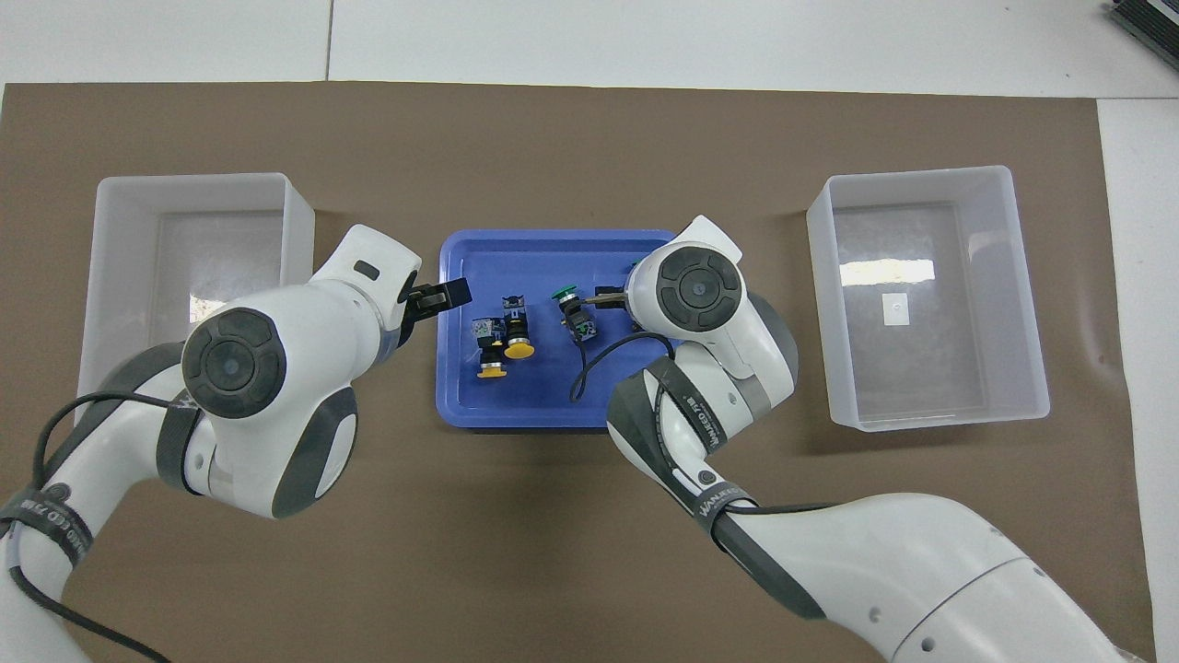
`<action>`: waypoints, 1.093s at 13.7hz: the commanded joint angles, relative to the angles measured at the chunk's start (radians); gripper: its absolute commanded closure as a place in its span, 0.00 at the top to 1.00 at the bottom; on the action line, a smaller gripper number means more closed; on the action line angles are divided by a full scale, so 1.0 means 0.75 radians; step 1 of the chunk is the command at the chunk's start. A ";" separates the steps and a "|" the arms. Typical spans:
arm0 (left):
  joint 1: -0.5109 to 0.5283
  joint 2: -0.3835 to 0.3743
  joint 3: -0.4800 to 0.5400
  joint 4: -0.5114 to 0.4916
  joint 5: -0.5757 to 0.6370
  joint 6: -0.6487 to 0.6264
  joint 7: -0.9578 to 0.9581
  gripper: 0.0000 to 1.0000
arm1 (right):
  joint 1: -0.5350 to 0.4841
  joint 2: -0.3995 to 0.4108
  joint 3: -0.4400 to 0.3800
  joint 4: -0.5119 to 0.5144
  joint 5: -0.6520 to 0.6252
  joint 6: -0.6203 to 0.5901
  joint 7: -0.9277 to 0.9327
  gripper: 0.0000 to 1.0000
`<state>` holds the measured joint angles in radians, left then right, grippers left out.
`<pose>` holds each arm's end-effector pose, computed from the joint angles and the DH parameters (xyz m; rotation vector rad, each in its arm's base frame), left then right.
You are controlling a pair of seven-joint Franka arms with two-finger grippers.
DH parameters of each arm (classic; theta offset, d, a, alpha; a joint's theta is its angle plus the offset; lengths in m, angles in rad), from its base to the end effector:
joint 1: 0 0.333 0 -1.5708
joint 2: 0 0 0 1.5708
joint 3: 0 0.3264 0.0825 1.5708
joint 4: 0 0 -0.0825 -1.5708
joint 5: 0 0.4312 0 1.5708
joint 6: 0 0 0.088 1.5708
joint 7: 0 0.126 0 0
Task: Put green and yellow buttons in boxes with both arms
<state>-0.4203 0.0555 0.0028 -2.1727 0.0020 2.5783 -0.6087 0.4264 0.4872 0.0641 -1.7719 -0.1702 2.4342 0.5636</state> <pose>0.5650 -0.2506 0.3680 2.9237 0.2781 0.4536 0.6378 0.3340 0.2646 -3.1165 -0.0568 -0.3116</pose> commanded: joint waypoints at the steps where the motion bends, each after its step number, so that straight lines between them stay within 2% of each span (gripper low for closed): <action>1: -0.025 -0.019 0.019 -0.050 -0.013 0.039 -0.006 1.00 | -0.002 -0.005 0.000 -0.028 -0.066 0.045 0.034 0.00; 4: -0.055 0.063 0.019 -0.050 -0.013 0.121 -0.013 1.00 | -0.006 -0.046 0.000 -0.022 -0.066 0.029 0.150 0.00; 8: -0.074 0.128 0.019 -0.050 -0.013 0.178 -0.033 1.00 | -0.045 -0.212 0.002 -0.045 -0.064 -0.124 0.153 0.00; 11: -0.096 0.161 0.019 -0.050 -0.013 0.219 -0.035 1.00 | -0.163 -0.359 0.002 -0.163 -0.064 -0.147 0.079 0.00; 13: -0.102 0.171 0.019 -0.050 -0.013 0.242 -0.049 0.98 | -0.241 -0.422 0.002 -0.241 -0.064 -0.147 -0.017 0.00; 15: -0.141 0.200 0.019 -0.050 -0.013 0.248 -0.109 0.86 | -0.323 -0.459 0.002 -0.268 -0.061 -0.165 -0.129 0.00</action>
<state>-0.4878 0.1864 0.0020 -2.2024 0.0020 2.7329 -0.6530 0.2376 0.1977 0.0539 -1.9093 -0.1907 2.3100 0.5239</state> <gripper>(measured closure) 0.022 0.604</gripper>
